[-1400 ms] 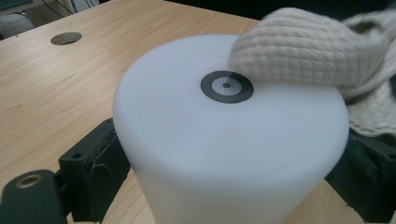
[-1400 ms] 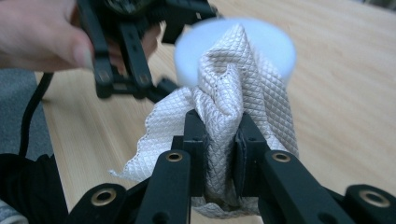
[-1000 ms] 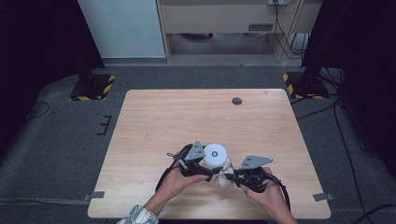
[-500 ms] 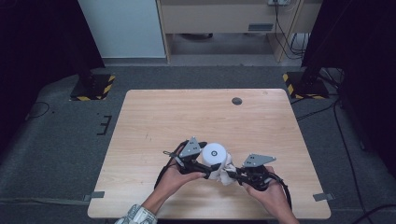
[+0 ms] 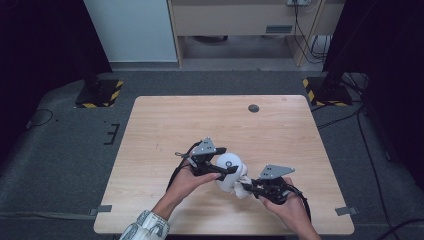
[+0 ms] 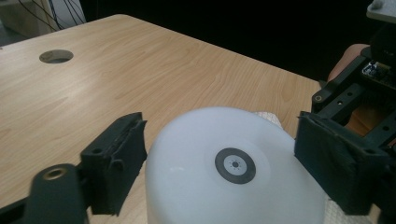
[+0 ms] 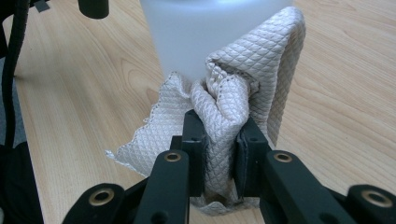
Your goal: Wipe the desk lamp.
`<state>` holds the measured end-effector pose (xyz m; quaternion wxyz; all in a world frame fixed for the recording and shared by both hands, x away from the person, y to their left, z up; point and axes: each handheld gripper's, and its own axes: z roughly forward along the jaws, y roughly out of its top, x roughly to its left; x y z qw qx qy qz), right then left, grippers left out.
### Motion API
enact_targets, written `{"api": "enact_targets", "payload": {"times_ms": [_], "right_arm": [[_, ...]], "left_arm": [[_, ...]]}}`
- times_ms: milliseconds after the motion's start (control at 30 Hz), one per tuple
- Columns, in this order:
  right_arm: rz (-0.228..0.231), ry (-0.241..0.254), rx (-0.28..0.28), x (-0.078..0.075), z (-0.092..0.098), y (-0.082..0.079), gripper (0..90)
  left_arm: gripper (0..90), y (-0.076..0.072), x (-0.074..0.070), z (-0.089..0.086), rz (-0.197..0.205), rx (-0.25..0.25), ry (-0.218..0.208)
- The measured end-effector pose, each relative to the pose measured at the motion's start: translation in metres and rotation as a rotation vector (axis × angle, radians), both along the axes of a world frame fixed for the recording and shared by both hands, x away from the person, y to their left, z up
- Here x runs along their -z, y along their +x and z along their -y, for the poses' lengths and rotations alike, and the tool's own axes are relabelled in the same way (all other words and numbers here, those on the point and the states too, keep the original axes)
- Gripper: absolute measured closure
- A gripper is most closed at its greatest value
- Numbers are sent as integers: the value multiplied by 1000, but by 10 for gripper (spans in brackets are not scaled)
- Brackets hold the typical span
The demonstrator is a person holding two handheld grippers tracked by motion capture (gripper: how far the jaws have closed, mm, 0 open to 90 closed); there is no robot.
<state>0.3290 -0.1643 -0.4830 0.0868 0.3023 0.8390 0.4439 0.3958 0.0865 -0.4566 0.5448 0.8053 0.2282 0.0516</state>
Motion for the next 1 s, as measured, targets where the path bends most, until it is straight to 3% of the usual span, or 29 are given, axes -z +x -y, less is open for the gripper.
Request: {"api": "enact_targets", "payload": {"times_ms": [167,200,300,367,567,667,1000], "right_arm": [[21,16,-3,-5,-1,-3,775],[43,45,3,-12,-1,-5,775],[70,69,7,-19,-1,-7,775],[84,62,12,-22,-2,-7,776],[55,44,48,-14,2,6,775],[35,27,90,-6,4,20,775],[18,44,88,-2,5,38,779]], "left_arm": [[208,1,0,-3,-12,3,-5],[212,1,1,-3,-13,0,-6],[215,1,1,-2,-12,0,-6],[216,2,1,-3,-14,3,-5],[219,2,1,-3,-17,4,-9],[219,2,1,-3,-19,5,-11],[226,2,2,-3,-21,5,-16]]}}
